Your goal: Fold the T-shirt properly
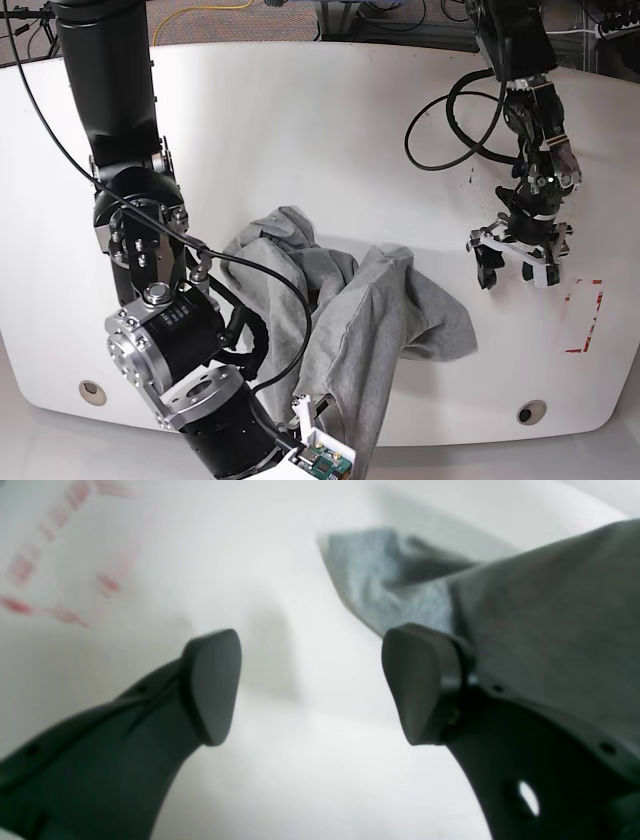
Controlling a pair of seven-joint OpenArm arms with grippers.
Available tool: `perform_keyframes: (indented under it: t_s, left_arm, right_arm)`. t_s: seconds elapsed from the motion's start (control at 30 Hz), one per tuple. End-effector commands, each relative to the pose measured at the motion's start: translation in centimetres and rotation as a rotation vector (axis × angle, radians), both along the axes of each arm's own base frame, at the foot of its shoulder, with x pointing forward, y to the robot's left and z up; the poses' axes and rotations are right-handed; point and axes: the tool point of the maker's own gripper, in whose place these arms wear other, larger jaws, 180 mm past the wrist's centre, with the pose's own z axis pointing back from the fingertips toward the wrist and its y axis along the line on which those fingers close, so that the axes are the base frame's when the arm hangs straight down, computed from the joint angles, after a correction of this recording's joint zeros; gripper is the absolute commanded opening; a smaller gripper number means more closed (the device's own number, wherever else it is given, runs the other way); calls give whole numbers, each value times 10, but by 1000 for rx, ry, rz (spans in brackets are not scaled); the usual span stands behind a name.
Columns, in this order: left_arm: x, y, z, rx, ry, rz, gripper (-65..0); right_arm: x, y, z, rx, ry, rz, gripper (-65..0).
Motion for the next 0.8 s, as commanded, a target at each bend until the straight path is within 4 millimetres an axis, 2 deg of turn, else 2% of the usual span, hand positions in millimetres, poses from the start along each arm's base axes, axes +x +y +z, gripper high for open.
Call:
perform_keyframes:
  t_s: [0.0, 0.1, 0.27, 0.4, 0.77]
  left_arm:
    - [19, 3, 9, -26, -37, 9, -203]
    - [28, 1, -9, -62, 10, 13, -203]
    - [44, -20, -27, -156, 55, 9, -203]
    - [57, -27, -30, -214, 48, 16, -203]
    - [83, -45, -41, -402, 48, 53, -203]
  right_arm:
    - [-7, -2, 20, 27, -59, 8, -650]
    - [-6, -2, 16, 27, -51, 9, -650]
    - [-5, -2, 10, 28, -38, 9, -650]
    - [-4, -2, 4, 27, -23, 9, -650]
    - [-4, -2, 3, 27, -22, 9, -650]
